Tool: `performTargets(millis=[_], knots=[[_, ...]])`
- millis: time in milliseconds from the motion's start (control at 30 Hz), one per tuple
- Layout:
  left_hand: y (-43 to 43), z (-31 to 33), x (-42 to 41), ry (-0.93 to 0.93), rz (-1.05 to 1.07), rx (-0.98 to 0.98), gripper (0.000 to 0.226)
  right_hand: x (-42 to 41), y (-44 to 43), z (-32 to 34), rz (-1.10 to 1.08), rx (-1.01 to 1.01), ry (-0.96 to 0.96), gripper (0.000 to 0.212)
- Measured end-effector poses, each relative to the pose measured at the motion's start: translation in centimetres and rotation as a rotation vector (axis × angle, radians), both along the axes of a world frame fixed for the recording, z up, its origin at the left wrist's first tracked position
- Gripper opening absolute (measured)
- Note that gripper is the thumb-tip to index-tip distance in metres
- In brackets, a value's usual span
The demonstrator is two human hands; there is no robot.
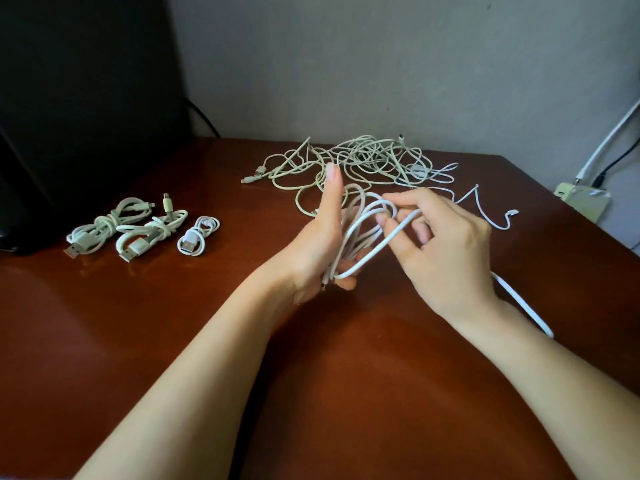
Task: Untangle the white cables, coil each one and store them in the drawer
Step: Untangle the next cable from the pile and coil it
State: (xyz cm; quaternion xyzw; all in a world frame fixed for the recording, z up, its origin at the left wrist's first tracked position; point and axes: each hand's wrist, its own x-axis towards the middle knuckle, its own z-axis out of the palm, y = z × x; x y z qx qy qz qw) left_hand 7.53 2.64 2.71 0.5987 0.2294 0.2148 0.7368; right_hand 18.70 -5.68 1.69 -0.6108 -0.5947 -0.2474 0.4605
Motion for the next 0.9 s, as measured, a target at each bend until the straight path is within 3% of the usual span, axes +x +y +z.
performTargets(millis=[100,200,500,733,900], knots=[[-0.6,0.4,-0.7,-0.008,-0.035,0.053,0.073,0.0,0.1,-0.2,0.011,0.054,0.029,0.009],[-0.6,0.8,-0.9,-0.054,-0.042,-0.015,0.069,0.0,0.1,-0.3,0.022,0.102,0.033,0.009],[0.5,0.3,-0.1,0.010,0.095,-0.020,0.057,0.4,0.1,-0.3,0.057,0.041,-0.014,0.004],[0.1,0.1,-0.7,-0.079,-0.068,0.022,0.048,0.8,0.1,-0.4,0.058,0.032,0.011,0.002],[0.1,-0.1,-1.0,-0.116,-0.020,0.012,0.035,0.9,0.0,-0.4,0.131,0.045,0.002,0.003]])
